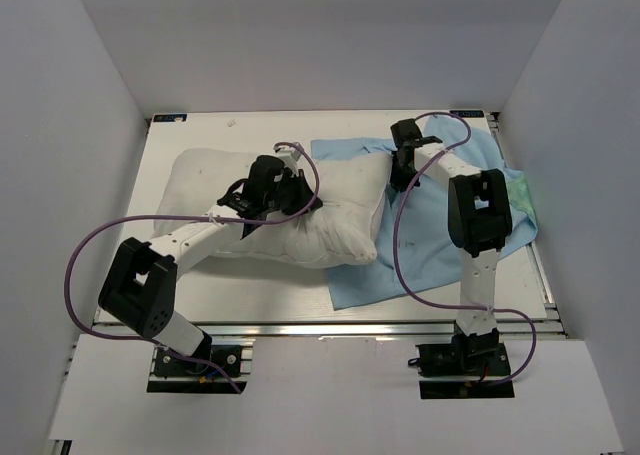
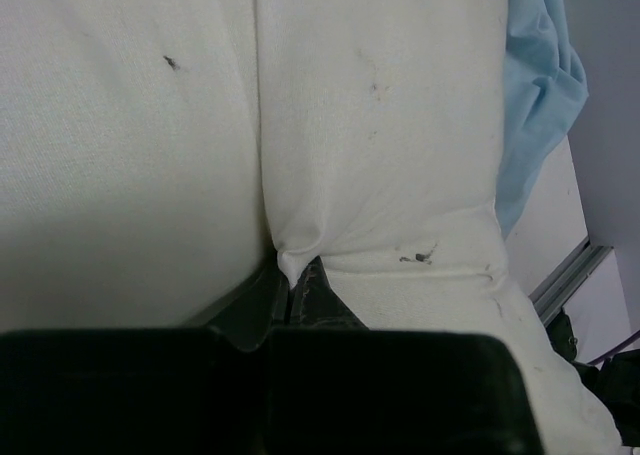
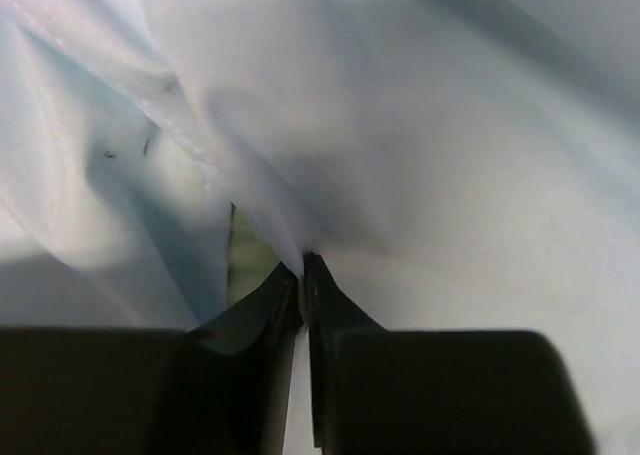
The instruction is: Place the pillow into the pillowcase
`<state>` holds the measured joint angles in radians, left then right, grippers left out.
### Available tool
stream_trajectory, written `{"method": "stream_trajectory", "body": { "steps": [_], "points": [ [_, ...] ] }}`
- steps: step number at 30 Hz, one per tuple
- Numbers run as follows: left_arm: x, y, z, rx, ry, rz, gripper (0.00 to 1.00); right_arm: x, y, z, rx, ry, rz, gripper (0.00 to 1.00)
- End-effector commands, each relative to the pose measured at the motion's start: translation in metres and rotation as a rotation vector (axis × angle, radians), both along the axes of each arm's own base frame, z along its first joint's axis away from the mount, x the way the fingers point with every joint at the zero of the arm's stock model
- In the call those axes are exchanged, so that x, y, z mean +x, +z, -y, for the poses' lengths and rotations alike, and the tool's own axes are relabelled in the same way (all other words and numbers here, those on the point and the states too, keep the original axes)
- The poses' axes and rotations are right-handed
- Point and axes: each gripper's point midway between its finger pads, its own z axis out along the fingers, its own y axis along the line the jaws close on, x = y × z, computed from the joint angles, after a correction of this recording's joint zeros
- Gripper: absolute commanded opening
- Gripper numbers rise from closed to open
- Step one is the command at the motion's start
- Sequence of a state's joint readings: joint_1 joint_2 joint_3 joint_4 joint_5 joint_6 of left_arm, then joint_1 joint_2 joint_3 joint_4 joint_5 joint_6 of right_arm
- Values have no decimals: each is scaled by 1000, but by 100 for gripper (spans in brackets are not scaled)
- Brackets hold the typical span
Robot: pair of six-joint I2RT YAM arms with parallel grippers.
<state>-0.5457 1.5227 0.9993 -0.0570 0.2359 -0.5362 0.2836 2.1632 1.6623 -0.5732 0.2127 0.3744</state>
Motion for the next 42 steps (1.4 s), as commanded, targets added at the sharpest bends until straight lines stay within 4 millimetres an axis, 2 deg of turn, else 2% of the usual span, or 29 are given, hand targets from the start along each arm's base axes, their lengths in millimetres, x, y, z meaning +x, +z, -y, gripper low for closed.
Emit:
{"method": "stream_trajectory", "body": {
  "steps": [1, 3, 4, 5, 6, 7, 8, 11, 12, 13, 18, 19, 21, 22, 23, 27, 32, 36, 38, 39, 42],
  "points": [
    [-6, -42, -37, 177, 96, -109, 0, 14, 41, 9, -50, -16, 98, 12],
    [-3, -41, -40, 196, 109, -99, 0, 9, 63, 16, -71, -13, 121, 10],
    [-2, -40, -41, 203, 115, -97, 0, 5, 69, 19, -82, -2, 120, 6],
    [-2, -39, -42, 210, 115, -92, 0, 3, 86, 20, -78, 3, 152, 2],
    [-1, -38, -43, 214, 115, -84, 0, 1, 91, 22, -74, 9, 159, 0],
    [0, -37, -44, 220, 121, -79, 0, -5, 92, 25, -79, 22, 154, 0],
    [1, -35, -45, 232, 111, -69, 0, -5, 105, 26, -62, 32, 179, 0],
    [2, -30, -45, 262, 71, -36, 0, -12, 124, 28, -37, 71, 186, 0],
    [5, -21, -43, 259, 59, -11, 0, -15, 129, 22, -9, 101, 182, 0],
    [4, -15, -40, 258, 37, 7, 0, -13, 140, 19, 6, 115, 197, 0],
    [3, 10, -26, 333, -80, 177, 0, -27, 167, 10, 48, 217, 171, 0],
    [-2, 17, -13, 338, -126, 207, 0, -28, 175, 8, 57, 226, 185, 0],
    [-10, 17, -4, 415, -196, 265, 0, -30, 185, 5, 77, 254, 199, 0],
    [-19, 17, 11, 448, -238, 292, 0, -32, 190, 4, 87, 261, 210, 0],
    [-17, 15, 8, 510, -218, 317, 0, -33, 193, 1, 98, 269, 213, 0],
    [-17, 19, 26, 531, -247, 323, 0, -52, 196, -22, 224, 368, 196, 0],
    [-5, 68, 41, 441, -205, 430, 0, -72, 212, -35, 305, 452, 212, 0],
    [17, 122, 47, 393, -107, 537, 0, -91, 226, -46, 377, 526, 239, 0],
    [24, 137, 56, 368, -108, 587, 0, -101, 235, -46, 392, 544, 262, 0],
    [27, 153, 62, 338, -112, 621, 0, -104, 237, -49, 405, 555, 268, 0],
    [22, 168, 87, 271, -221, 672, 0, -110, 246, -48, 414, 564, 295, 0]
  ]
}}
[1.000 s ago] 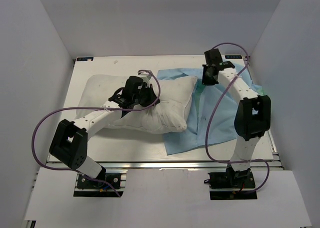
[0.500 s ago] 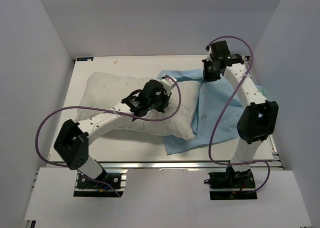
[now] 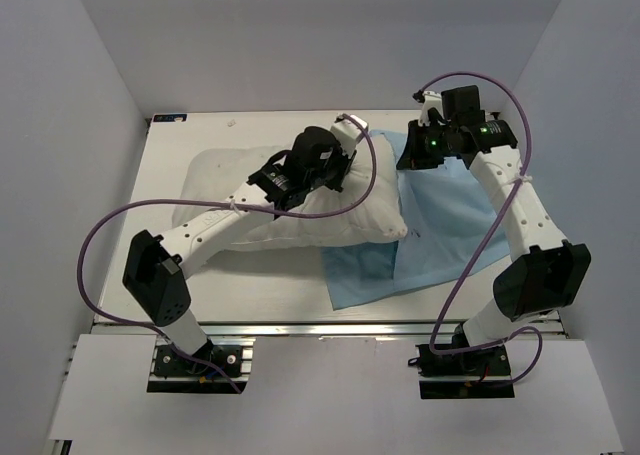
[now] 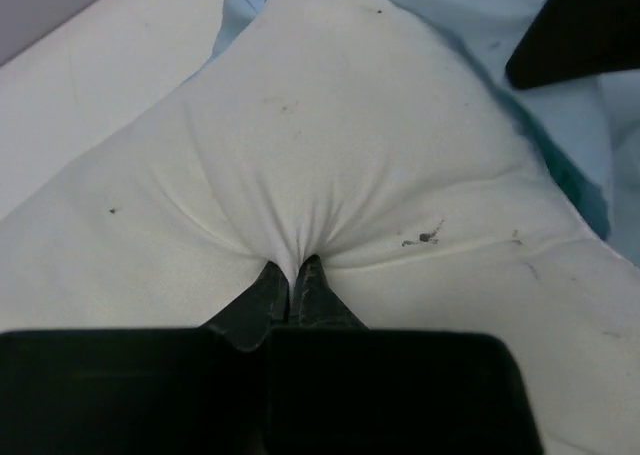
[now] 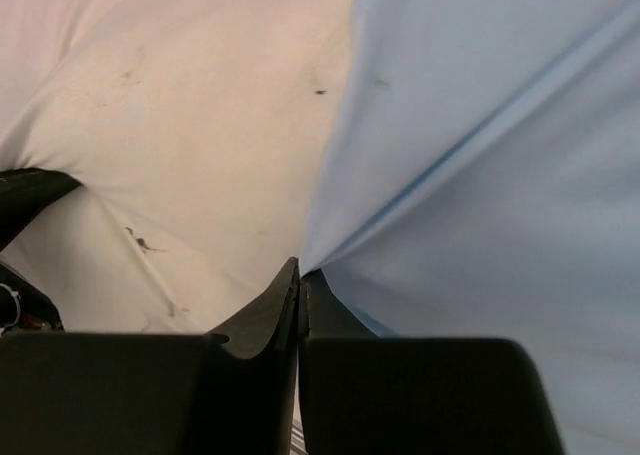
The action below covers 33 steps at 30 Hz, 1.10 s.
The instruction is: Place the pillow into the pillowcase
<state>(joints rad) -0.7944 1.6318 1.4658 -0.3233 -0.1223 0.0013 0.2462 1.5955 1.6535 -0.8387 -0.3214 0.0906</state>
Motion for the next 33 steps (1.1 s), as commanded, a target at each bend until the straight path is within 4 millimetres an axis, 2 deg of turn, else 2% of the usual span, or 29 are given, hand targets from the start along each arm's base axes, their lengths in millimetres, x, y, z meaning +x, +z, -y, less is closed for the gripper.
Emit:
{"method": "stream_trajectory", "body": {
  "steps": [1, 2, 4, 7, 9, 11, 12, 14, 15, 18, 19, 21, 22, 23, 24, 26, 30, 31, 32, 33],
  "points": [
    [3, 80, 36, -174, -133, 168, 0, -9, 23, -9, 60, 59, 62, 0],
    [-3, 83, 44, -195, -184, 166, 0, -8, 24, -8, 56, 51, 63, 0],
    [-3, 81, 50, -209, -193, 193, 0, -8, 25, -8, 57, 48, 57, 0],
    [22, 67, 39, -190, -30, 278, 0, -11, 30, -9, 68, 57, 58, 0],
    [43, 48, 31, -165, 94, 300, 0, -16, 31, -10, 83, 64, 56, 0],
    [56, 44, 38, -196, 129, 301, 0, -19, 29, -13, 95, 76, 50, 0],
    [66, 22, 43, -177, 160, 268, 0, -21, 26, -12, 96, 74, 39, 0],
    [73, 9, 52, -202, 192, 227, 0, -24, 24, -11, 97, 73, 30, 0],
    [79, -12, 55, -186, 207, 200, 0, -26, 26, -11, 99, 74, 36, 0],
    [82, -43, 57, -175, 249, 138, 0, -32, 20, -7, 102, 58, 23, 0],
    [82, -51, 53, -169, 278, 114, 0, -35, 11, -5, 96, 49, -1, 0],
    [78, -62, 52, -159, 278, 88, 0, -38, 6, -3, 101, 33, -6, 0],
    [76, -62, 49, -159, 285, 78, 0, -41, -7, 1, 93, 22, -36, 0],
    [73, -63, 48, -158, 280, 69, 5, -41, -15, 5, 80, -4, -49, 0],
    [69, -67, 47, -152, 270, 56, 21, -40, -21, 7, 72, -17, -56, 5],
    [62, -61, 45, -164, 251, 46, 26, -46, -41, 9, 65, -24, -107, 8],
    [54, -65, 39, -137, 237, 31, 44, -59, -55, 4, 83, 44, -120, 47],
    [53, -63, 40, -134, 229, 25, 50, -59, -58, 6, 69, 39, -113, 52],
    [51, -59, 40, -137, 217, 22, 64, -56, -61, 15, 26, -2, -95, 57],
    [49, -58, 41, -135, 204, 16, 73, -58, -58, 19, 12, -19, -76, 60]
  ]
}}
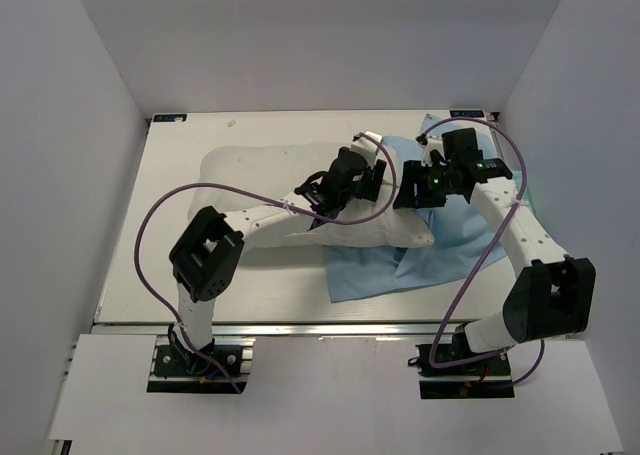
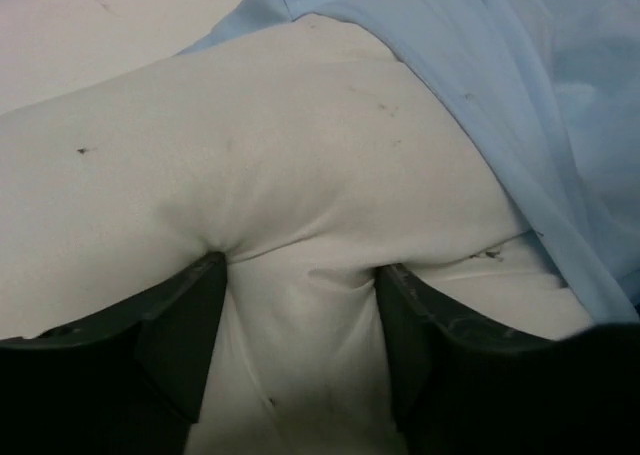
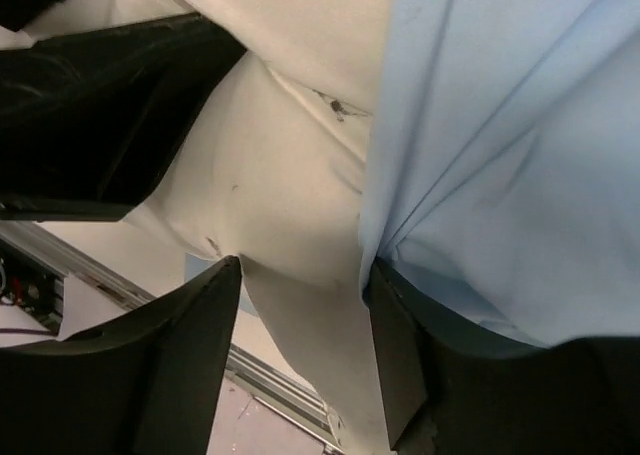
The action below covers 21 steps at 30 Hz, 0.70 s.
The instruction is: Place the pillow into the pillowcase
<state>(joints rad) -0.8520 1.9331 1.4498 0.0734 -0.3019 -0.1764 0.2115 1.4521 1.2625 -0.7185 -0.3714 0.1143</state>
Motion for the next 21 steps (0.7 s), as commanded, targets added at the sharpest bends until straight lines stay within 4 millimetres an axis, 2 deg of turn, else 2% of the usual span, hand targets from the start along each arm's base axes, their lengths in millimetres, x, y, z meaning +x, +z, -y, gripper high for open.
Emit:
{"method": "stream_trajectory", "body": {
  "steps": [1, 4, 5, 6, 9, 13, 17, 21],
  "points": [
    [-3, 22, -21, 11, 14, 3, 74, -6, 19, 7, -23, -13, 86, 61],
    [-16, 31, -21, 33, -63, -7, 80, -6, 31, 21, -56, -102, 151, 63],
    [-20, 37, -20, 29, -84, -4, 91, -3, 35, 25, -68, -135, 185, 63],
    [-27, 47, -19, 29, -127, 2, 98, -9, 38, 29, -69, -152, 207, 65],
    [-41, 69, -21, 24, -194, 10, 98, -16, 45, 43, -95, -231, 244, 68],
    [-64, 86, -24, 52, -304, 18, 98, -29, 25, 72, -202, -377, 172, 69],
    [-88, 78, -30, 93, -403, -29, 98, -37, -2, 88, -225, -458, 84, 69],
    [-112, 52, -28, 137, -524, -103, 98, -34, -17, 97, -186, -496, 38, 68]
  ]
}}
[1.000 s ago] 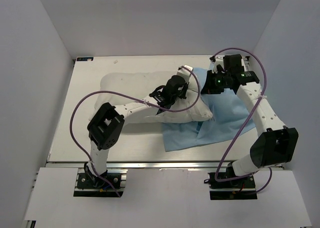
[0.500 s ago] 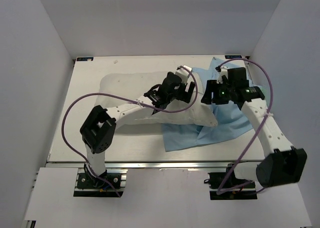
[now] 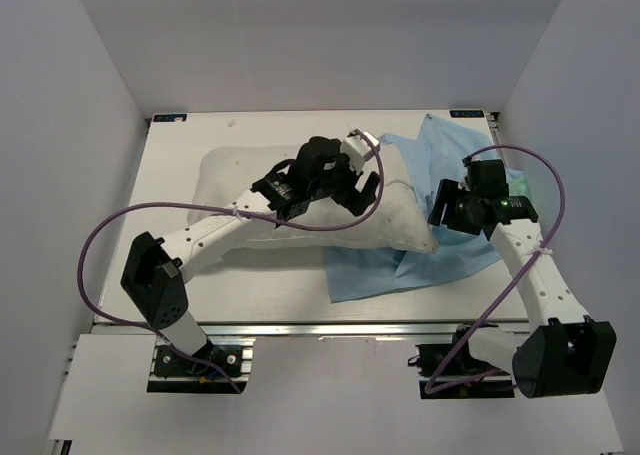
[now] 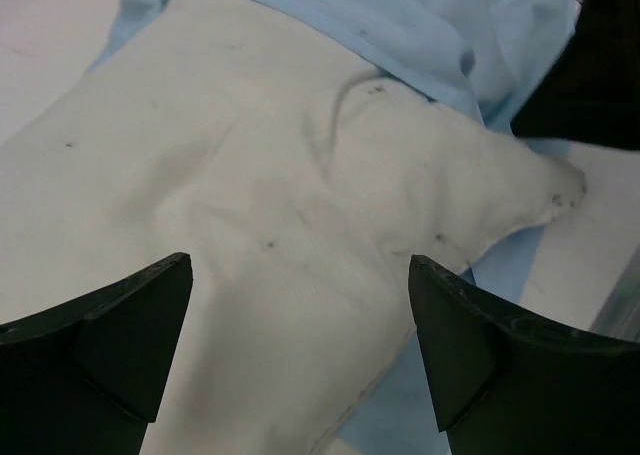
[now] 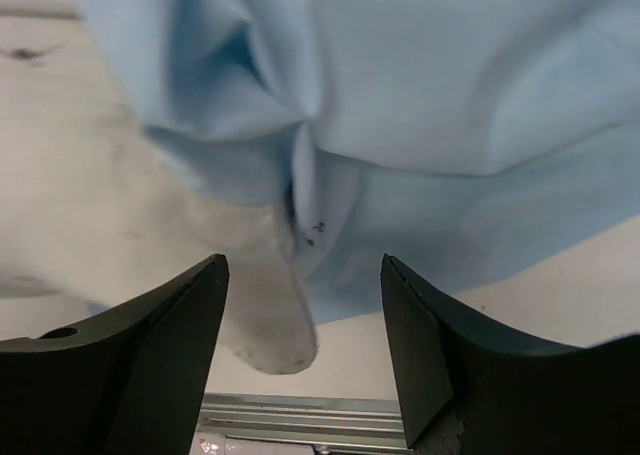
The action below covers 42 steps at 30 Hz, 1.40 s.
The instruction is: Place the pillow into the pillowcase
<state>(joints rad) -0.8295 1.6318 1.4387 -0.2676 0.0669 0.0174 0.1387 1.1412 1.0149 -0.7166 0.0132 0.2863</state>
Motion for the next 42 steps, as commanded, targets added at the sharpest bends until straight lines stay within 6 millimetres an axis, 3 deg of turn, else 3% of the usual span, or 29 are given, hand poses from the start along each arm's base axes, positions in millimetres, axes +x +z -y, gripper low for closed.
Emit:
{"method": "stream_trajectory", "body": {
  "steps": [1, 4, 8, 9, 14, 16, 17, 18, 20, 22, 23, 25, 28, 34, 37, 41, 42],
  "points": [
    [-32, -31, -2, 94, -142, -80, 98, 2, -10, 6, 59, -46, -20, 66],
    [-37, -41, 6, 136, -172, -68, 98, 3, -21, 5, 89, -20, -31, 64],
    [-28, -52, 20, 196, -169, -59, 98, 7, -31, -17, 177, 87, -30, 61],
    [-24, -70, 18, 249, -152, -80, 98, 6, -38, -20, 191, 99, -41, 61],
    [-7, -99, 18, 338, -78, -102, 98, 15, -54, -23, 219, 78, -59, 56],
    [3, -114, 13, 377, -14, -111, 93, 20, -62, -23, 219, 62, -66, 51],
    [4, -117, 12, 383, -4, -117, 89, 22, -70, -20, 207, 42, -89, 46],
    [6, -120, 13, 384, 4, -119, 73, 24, -71, -18, 197, 32, -88, 44],
    [11, -123, 12, 375, 50, -116, 57, 27, -77, -10, 160, 1, -85, 34],
    [15, -122, 12, 355, 79, -108, 21, 29, -77, -6, 144, -15, -80, 20],
    [18, -121, 11, 354, 103, -100, 6, 29, -75, -5, 138, -21, -72, 3],
    [24, -117, 11, 332, 138, -90, 0, 28, -71, -4, 138, -25, -68, 0],
    [30, -107, 13, 300, 173, -68, 0, 24, -53, -3, 128, -18, -41, 0],
    [44, -82, 24, 197, 242, -43, 0, 11, 24, -16, 179, 83, 100, 0],
    [62, -65, 29, 118, 352, -25, 0, -6, 61, -42, 290, 227, 161, 0],
    [71, -32, 54, -27, 388, -5, 0, -25, 85, -65, 398, 366, 191, 0],
    [73, -15, 61, -96, 406, 8, 0, -28, 88, -68, 413, 384, 193, 0]
  ]
}}
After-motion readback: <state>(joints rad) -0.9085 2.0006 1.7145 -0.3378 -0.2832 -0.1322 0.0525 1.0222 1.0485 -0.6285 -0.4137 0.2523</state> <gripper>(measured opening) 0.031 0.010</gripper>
